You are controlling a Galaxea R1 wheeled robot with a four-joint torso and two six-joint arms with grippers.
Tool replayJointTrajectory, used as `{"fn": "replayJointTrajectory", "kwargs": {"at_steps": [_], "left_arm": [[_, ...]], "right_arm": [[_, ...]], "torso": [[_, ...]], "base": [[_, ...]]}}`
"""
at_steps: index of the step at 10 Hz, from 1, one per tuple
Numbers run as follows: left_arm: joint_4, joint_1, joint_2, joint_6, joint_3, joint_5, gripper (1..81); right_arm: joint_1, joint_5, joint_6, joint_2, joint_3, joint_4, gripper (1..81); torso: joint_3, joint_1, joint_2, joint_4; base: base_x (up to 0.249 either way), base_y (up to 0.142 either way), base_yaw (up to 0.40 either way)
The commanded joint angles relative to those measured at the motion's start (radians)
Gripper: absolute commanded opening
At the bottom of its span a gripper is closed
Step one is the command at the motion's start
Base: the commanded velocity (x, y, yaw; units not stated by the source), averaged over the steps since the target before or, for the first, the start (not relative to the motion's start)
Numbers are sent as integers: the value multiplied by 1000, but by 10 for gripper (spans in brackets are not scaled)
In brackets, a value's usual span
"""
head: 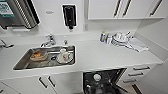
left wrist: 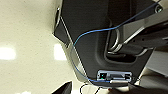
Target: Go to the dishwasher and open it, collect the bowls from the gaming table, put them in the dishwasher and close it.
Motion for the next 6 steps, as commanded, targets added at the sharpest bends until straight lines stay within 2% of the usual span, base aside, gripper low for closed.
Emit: {"fn": "replayJointTrajectory", "kwargs": {"at_steps": [1,2,3,4,6], "left_arm": [[0,33,-36,-54,34,38,811],[5,31,-34,-54,34,38,811],[10,32,-33,-52,33,39,811],[10,32,-33,-52,29,39,811],[11,33,-31,-52,28,39,811]], "right_arm": [[61,-67,6,-32,-5,107,811],[67,-55,6,-17,-11,118,811],[64,7,5,8,-33,120,811],[61,39,5,31,-64,120,811],[60,71,6,75,-129,132,811]], "torso": [[0,62,-97,0],[0,85,-132,0],[0,108,-169,0],[0,130,-205,0],[1,175,-277,0]], "base": [[0,0,0],[0,0,0],[0,0,0],[0,0,0],[0,0,0]]}}
